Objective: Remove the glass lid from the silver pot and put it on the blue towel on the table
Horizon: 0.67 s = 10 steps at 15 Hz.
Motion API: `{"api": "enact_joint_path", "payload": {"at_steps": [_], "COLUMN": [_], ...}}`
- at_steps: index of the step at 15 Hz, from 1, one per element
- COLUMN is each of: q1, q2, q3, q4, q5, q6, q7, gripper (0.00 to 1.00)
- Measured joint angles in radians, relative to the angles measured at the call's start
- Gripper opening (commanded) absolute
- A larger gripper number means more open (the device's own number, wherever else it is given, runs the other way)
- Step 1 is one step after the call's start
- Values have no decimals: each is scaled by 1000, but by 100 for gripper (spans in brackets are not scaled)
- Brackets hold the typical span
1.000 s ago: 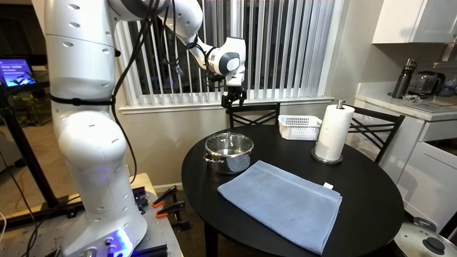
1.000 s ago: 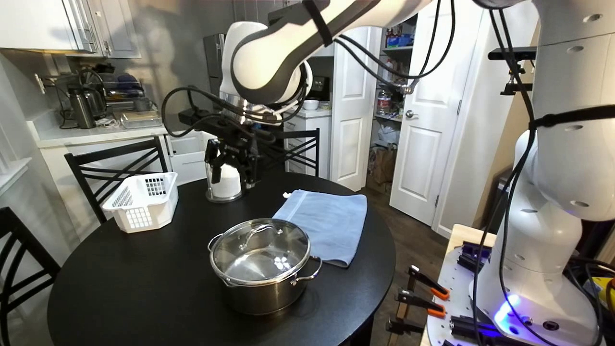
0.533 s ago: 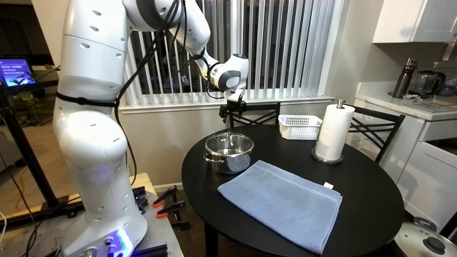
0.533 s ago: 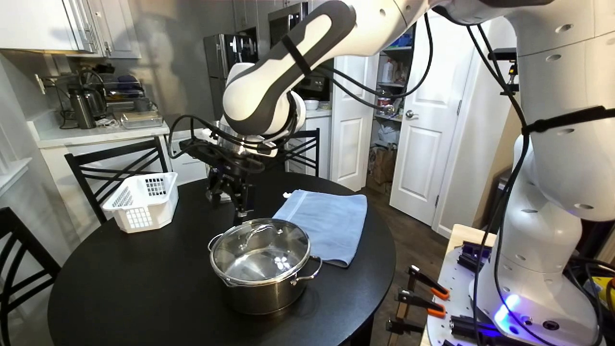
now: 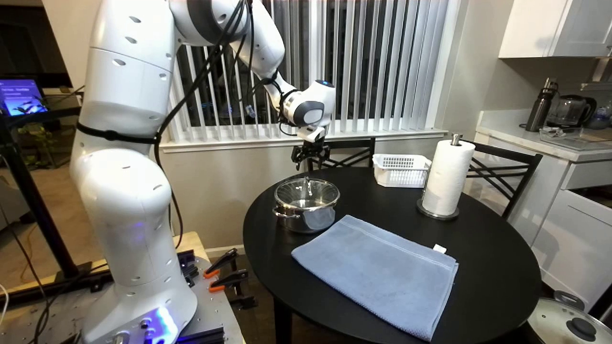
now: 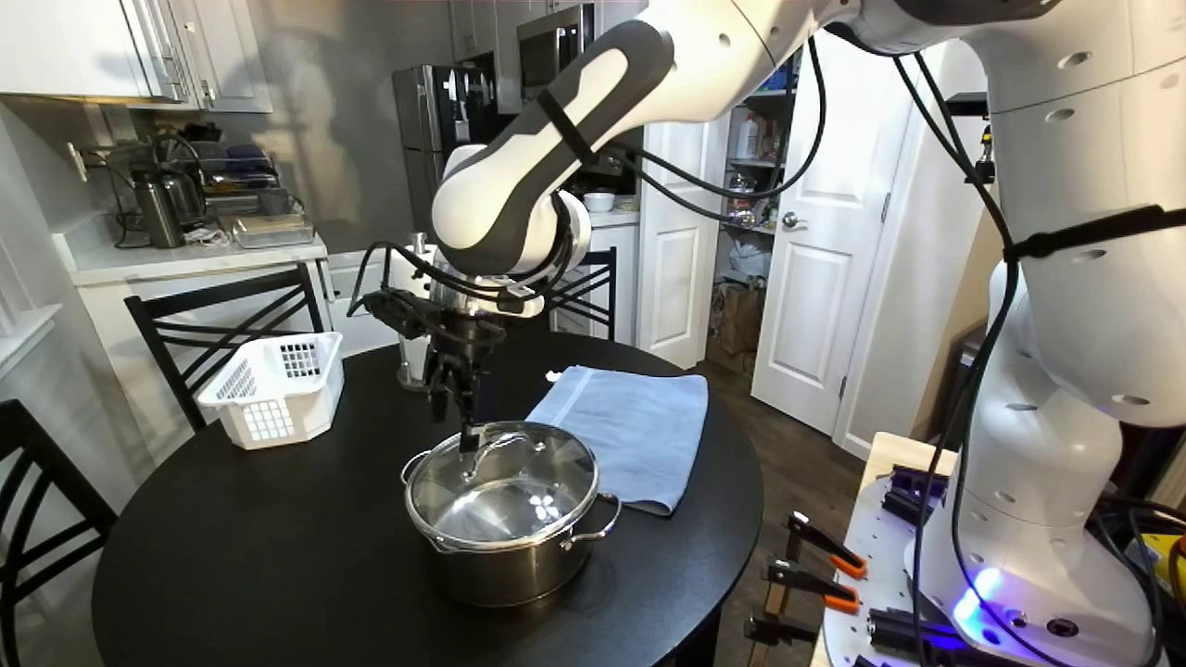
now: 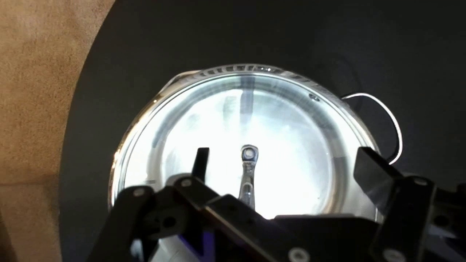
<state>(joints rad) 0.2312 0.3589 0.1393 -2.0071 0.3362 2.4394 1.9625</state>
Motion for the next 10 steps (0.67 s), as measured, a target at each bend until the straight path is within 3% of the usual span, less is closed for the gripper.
{"api": "enact_joint_path", "payload": {"at_steps": [6, 10], "q1": [73, 122], "q2": [-15, -27], "q3": [-73, -75], "q4": [1, 5], "q5": [-232, -397], "q6": [-146, -215], "q7": [324, 461], "gripper": [100, 100]}}
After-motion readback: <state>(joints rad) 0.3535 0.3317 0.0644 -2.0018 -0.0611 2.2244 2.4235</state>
